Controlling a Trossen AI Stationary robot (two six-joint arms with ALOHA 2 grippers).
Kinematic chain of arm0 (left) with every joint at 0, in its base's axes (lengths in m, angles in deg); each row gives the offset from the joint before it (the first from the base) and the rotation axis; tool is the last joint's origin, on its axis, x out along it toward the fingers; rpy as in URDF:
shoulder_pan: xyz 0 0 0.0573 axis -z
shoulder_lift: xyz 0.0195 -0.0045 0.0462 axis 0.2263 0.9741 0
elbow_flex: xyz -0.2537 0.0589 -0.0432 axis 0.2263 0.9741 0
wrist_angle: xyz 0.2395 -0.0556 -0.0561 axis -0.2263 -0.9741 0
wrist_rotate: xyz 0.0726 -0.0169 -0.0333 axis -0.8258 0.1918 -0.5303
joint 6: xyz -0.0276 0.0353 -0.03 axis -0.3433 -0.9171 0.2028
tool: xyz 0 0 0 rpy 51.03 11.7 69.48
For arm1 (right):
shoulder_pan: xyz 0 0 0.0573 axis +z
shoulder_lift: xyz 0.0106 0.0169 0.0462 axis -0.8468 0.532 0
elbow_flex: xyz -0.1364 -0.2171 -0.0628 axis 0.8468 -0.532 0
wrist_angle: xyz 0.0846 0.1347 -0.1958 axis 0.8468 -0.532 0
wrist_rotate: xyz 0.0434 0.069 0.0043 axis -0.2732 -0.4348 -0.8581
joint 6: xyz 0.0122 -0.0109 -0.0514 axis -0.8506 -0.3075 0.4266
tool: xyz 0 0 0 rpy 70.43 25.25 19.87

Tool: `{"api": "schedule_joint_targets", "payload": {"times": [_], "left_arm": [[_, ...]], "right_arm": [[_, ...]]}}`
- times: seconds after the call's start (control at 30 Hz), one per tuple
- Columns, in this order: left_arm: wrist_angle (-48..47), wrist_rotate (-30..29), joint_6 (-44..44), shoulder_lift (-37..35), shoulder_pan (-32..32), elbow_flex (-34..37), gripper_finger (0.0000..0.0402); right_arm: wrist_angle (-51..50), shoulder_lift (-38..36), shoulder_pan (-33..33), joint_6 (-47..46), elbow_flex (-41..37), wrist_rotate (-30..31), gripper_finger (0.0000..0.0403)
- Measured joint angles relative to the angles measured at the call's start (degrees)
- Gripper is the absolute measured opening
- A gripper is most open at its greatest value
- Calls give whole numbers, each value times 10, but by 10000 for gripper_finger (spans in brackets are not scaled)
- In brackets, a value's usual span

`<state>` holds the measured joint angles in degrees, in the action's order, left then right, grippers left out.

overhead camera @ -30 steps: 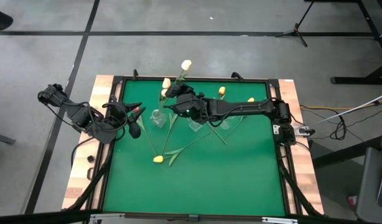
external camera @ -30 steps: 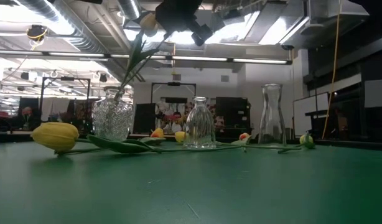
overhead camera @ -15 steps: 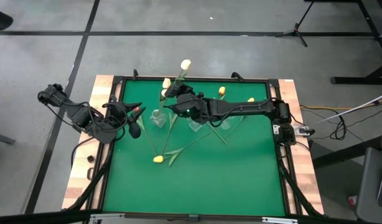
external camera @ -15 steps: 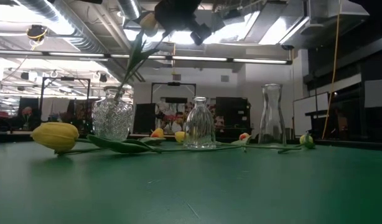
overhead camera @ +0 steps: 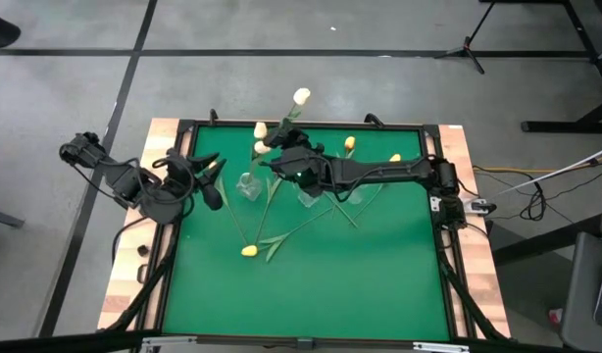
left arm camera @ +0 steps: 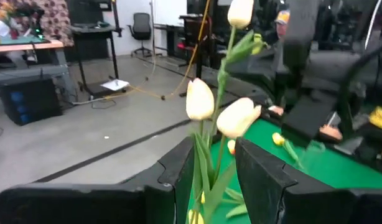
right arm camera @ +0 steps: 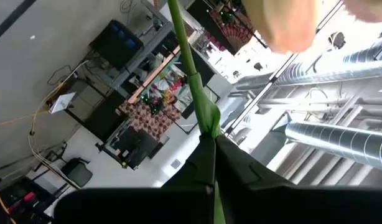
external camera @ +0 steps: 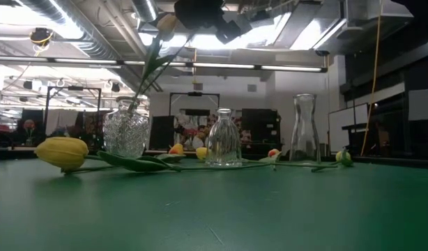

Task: Sort flowers into vase by color
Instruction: Put the light yellow flower into the left transparent vase

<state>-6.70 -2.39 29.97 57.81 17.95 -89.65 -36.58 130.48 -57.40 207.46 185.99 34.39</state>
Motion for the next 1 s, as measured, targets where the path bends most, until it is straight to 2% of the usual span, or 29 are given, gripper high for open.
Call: {"api": "schedule_joint_targets", "payload": {"times": [0.2,0.33,0.57,0.7,0.87,1.0], "left_arm": [[53,-55,-28,0,-4,0,114],[58,-57,-18,0,-4,0,114],[78,-4,-5,0,-4,0,114],[77,30,-9,0,-4,0,114],[87,38,-66,0,-10,0,114],[114,109,-103,0,-39,0,114]], "right_arm": [[1,-9,20,-3,0,18,5],[1,-15,23,-24,0,27,5],[14,-39,0,-53,0,42,5],[103,-56,-11,-27,0,42,5],[190,-78,-17,28,1,30,5],[229,-80,-15,56,1,19,5]]}}
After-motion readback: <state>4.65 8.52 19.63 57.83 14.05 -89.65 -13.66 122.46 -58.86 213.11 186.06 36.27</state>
